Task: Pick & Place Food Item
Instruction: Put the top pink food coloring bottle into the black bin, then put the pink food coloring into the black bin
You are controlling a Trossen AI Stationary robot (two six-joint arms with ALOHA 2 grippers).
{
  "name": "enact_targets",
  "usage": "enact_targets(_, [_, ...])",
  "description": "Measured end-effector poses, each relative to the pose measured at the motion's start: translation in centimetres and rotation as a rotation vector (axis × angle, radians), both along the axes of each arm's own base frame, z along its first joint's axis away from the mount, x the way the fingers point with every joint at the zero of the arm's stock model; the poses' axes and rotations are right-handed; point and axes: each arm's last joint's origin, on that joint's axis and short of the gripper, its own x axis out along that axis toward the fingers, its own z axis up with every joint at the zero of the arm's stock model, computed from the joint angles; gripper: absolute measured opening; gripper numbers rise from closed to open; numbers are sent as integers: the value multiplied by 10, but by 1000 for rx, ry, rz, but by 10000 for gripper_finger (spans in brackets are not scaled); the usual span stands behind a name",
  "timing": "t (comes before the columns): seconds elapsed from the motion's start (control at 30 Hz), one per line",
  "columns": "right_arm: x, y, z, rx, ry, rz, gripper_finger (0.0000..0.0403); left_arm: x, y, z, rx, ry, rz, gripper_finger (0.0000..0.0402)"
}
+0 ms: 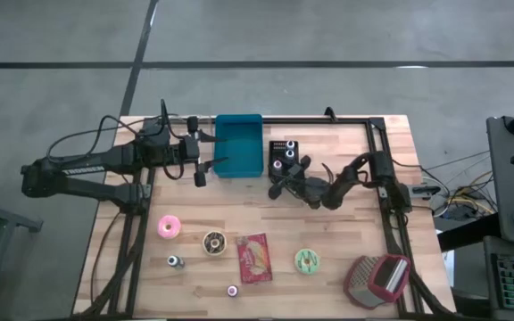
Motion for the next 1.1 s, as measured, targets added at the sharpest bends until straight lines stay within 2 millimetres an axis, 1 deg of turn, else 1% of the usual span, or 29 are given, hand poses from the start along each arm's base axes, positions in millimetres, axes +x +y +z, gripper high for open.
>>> enact_targets(0.2, [0,4,15,-51,0,8,212,0,0,0,-3,0,-7,239])
enact_targets(0.33, [-1,4,32,-109,7,-16,212,0,-1,0,-7,-1,-26,239])
enact_targets(0.4, [-2,4,43,-139,4,-21,212,0,-1,0,-7,-1,-30,239])
enact_targets(0.63, [-11,14,95,-201,-89,-12,212,0,-1,0,-8,-2,-33,239])
enact_targets(0.83, [-25,34,134,-220,-70,55,212,0,-1,-1,-11,11,-32,239])
enact_targets(1.0, [-45,58,164,-221,-68,146,212,-1,-1,-6,-63,58,-25,239])
enact_targets(1.1, [-59,73,176,-216,-28,217,212,-3,-2,-12,-121,111,-12,239])
